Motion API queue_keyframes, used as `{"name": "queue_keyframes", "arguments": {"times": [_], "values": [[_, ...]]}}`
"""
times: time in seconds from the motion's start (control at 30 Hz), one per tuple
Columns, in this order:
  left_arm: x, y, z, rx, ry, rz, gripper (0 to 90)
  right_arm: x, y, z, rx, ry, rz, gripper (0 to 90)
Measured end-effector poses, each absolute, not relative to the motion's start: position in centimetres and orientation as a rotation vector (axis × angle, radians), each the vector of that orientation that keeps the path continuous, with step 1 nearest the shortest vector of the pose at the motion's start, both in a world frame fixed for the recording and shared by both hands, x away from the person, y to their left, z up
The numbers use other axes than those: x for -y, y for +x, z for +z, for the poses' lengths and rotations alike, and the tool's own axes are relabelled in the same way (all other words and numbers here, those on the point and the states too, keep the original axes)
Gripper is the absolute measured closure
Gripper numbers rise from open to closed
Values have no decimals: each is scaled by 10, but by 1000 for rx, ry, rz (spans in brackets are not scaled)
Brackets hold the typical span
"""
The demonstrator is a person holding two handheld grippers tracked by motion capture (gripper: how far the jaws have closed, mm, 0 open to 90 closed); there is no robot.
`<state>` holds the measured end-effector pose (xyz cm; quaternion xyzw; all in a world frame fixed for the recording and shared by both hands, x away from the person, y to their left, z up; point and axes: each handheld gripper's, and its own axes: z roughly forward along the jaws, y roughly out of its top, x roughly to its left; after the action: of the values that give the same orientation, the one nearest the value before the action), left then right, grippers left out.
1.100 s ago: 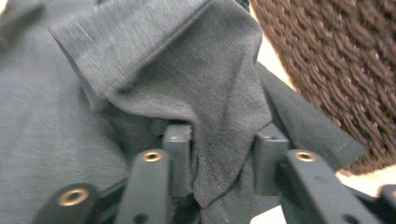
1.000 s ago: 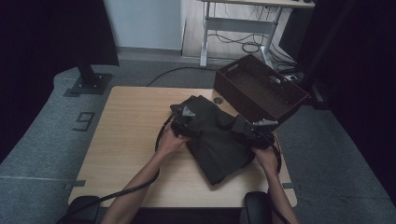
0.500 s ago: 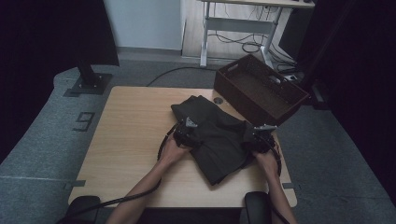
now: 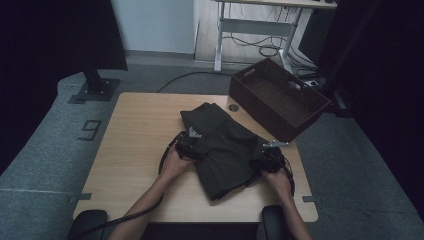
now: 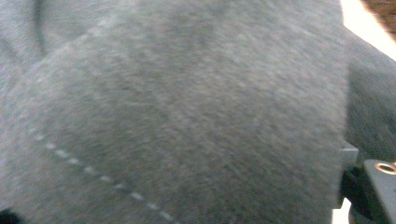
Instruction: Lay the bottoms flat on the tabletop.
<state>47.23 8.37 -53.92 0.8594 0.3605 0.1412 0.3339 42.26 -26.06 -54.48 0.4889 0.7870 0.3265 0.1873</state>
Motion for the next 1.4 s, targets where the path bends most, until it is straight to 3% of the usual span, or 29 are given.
{"name": "queue_keyframes", "arguments": {"times": [0.23, 0.43, 1.0, 1.2, 1.4], "values": [[-127, 469, -539, -1040, 2210, 371, 147, 216, 404, -542, -2334, 1261, 934, 290], [-153, 469, -541, -1098, 2175, 346, 146, 193, 393, -539, -2412, 1201, 967, 245], [-174, 474, -539, -1142, 2172, 391, 147, 272, 336, -523, -2415, 1254, 932, 240], [-181, 473, -533, -1122, 2178, 408, 172, 295, 343, -508, -2317, 1320, 990, 300], [-179, 472, -509, -1061, 2134, 411, 178, 282, 375, -486, -2281, 1277, 1063, 362]]}}
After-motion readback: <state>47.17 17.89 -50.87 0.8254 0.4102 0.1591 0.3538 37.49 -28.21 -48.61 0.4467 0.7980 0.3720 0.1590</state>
